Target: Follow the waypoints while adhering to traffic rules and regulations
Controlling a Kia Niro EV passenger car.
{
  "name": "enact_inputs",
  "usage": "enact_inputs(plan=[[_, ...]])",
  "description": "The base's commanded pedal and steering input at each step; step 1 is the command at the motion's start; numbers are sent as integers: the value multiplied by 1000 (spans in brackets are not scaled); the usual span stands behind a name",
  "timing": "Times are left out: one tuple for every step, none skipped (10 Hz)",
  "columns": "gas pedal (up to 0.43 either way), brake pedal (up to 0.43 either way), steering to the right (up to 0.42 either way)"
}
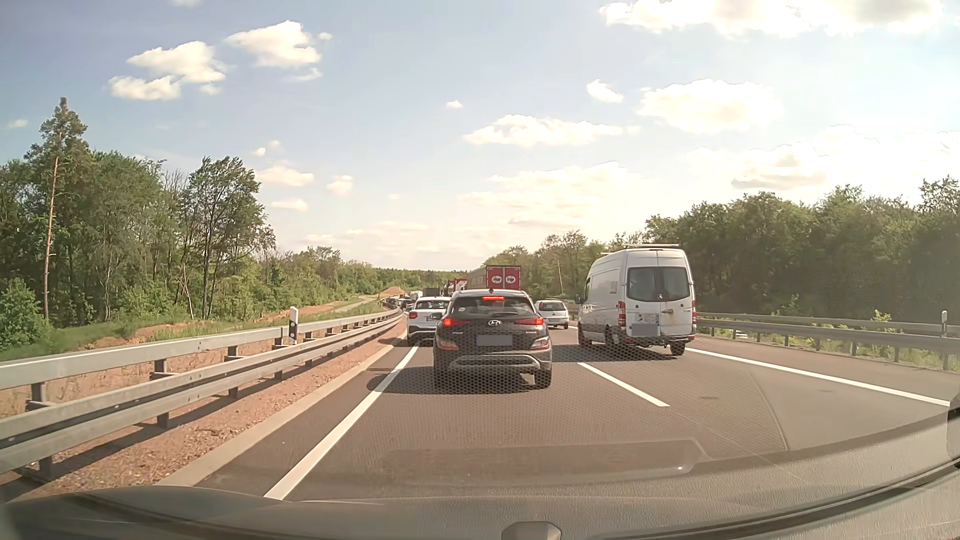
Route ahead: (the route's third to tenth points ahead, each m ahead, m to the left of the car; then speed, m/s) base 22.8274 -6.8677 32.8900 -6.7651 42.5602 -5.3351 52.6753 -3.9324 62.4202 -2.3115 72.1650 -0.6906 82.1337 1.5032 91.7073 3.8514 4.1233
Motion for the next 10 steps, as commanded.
enact_inputs(plan=[[0, 0, -15], [0, 0, -15], [0, 0, -15], [0, 0, -15], [0, 0, -15], [0, 0, -15], [0, 0, -15], [0, 0, -15], [0, 0, -15], [0, 0, -14]])
